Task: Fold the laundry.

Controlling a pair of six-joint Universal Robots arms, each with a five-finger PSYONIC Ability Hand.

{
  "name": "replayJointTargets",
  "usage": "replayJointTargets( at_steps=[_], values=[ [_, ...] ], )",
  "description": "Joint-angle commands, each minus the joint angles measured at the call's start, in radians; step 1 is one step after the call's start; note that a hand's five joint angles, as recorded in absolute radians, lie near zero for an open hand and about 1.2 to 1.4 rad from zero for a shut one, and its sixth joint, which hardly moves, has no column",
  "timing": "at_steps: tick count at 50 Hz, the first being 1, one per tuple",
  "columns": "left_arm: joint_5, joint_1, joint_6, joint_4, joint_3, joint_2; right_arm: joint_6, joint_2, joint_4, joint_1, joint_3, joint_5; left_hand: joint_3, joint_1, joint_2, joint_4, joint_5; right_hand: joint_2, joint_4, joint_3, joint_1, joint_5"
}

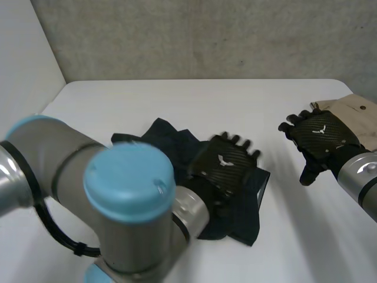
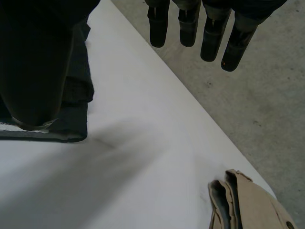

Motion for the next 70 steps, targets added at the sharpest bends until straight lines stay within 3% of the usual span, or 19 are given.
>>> replayJointTargets(
  at_steps=[1, 7, 12, 18, 23, 31, 38, 42, 44, 46, 47, 48, 54, 62, 70],
  values=[
    [0.003, 0.190, -0.002, -0.047, -0.078, 0.165, 0.039, 0.000, 0.093, 0.014, -0.012, -0.002, -0.032, -0.017, -0.026, -0.026, -0.044, -0.045, -0.055, -0.034, -0.026, -0.067],
    [0.049, 0.314, 0.007, -0.055, -0.098, 0.197, 0.122, 0.017, 0.256, 0.031, -0.073, -0.023, -0.032, -0.017, -0.026, -0.026, -0.044, -0.045, -0.055, -0.034, -0.026, -0.067],
    [0.113, 0.457, 0.008, -0.085, -0.116, 0.193, 0.204, 0.124, 0.311, 0.064, -0.166, -0.041, -0.031, -0.016, -0.025, -0.026, -0.043, -0.045, -0.055, -0.034, -0.026, -0.067],
    [0.155, 0.522, 0.012, -0.092, -0.115, 0.127, 0.281, 0.218, 0.311, 0.084, -0.283, -0.017, -0.016, -0.001, -0.011, -0.011, -0.028, -0.045, -0.055, -0.034, -0.026, -0.067],
    [0.163, 0.595, 0.060, -0.086, -0.057, 0.044, 0.451, 0.377, 0.323, 0.158, -0.473, 0.012, 0.010, 0.025, 0.016, 0.015, -0.002, -0.045, -0.055, -0.034, -0.026, -0.067],
    [0.236, 0.595, 0.139, -0.093, 0.127, -0.140, 0.496, 0.554, 0.382, 0.213, -0.686, 0.093, 0.022, 0.037, 0.028, 0.027, 0.010, -0.045, -0.055, -0.034, -0.026, -0.067],
    [0.236, 0.595, 0.145, -0.095, 0.278, -0.279, 0.493, 0.658, 0.391, 0.281, -0.809, 0.156, 0.051, 0.066, 0.057, 0.057, 0.039, -0.045, -0.055, -0.034, -0.026, -0.067],
    [0.236, 0.592, 0.145, -0.096, 0.350, -0.352, 0.488, 0.710, 0.391, 0.299, -0.839, 0.178, 0.192, 0.207, 0.197, 0.197, 0.180, -0.045, -0.055, -0.034, -0.026, -0.067],
    [0.235, 0.592, 0.143, -0.095, 0.379, -0.379, 0.479, 0.732, 0.392, 0.314, -0.845, 0.181, 0.437, 0.453, 0.443, 0.443, 0.426, 0.166, 0.156, 0.178, 0.186, 0.144],
    [0.233, 0.591, 0.143, -0.095, 0.396, -0.395, 0.465, 0.737, 0.388, 0.325, -0.846, 0.187, 0.786, 0.801, 0.792, 0.792, 0.774, 0.500, 0.490, 0.512, 0.520, 0.478],
    [0.232, 0.591, 0.139, -0.096, 0.410, -0.399, 0.450, 0.734, 0.380, 0.331, -0.849, 0.195, 1.093, 1.108, 1.099, 1.099, 1.081, 0.961, 0.951, 0.973, 0.981, 0.939],
    [0.230, 0.589, 0.139, -0.096, 0.413, -0.399, 0.441, 0.731, 0.377, 0.333, -0.854, 0.198, 1.189, 1.204, 1.195, 1.194, 1.177, 1.174, 1.164, 1.186, 1.194, 1.152],
    [0.200, 0.559, 0.130, -0.099, 0.413, -0.352, 0.332, 0.601, 0.333, 0.324, -0.907, 0.235, 1.190, 1.205, 1.196, 1.195, 1.178, 1.176, 1.166, 1.188, 1.196, 1.154],
    [0.170, 0.534, 0.055, -0.098, 0.274, 0.013, 0.043, 0.349, 0.381, 0.325, -0.931, 0.229, 1.190, 1.205, 1.196, 1.195, 1.178, 1.176, 1.166, 1.188, 1.196, 1.154],
    [0.175, 0.534, -0.008, -0.133, 0.175, 0.240, -0.108, 0.253, 0.487, 0.322, -0.938, 0.255, 1.190, 1.205, 1.196, 1.195, 1.178, 1.176, 1.166, 1.188, 1.196, 1.154]
  ],
)
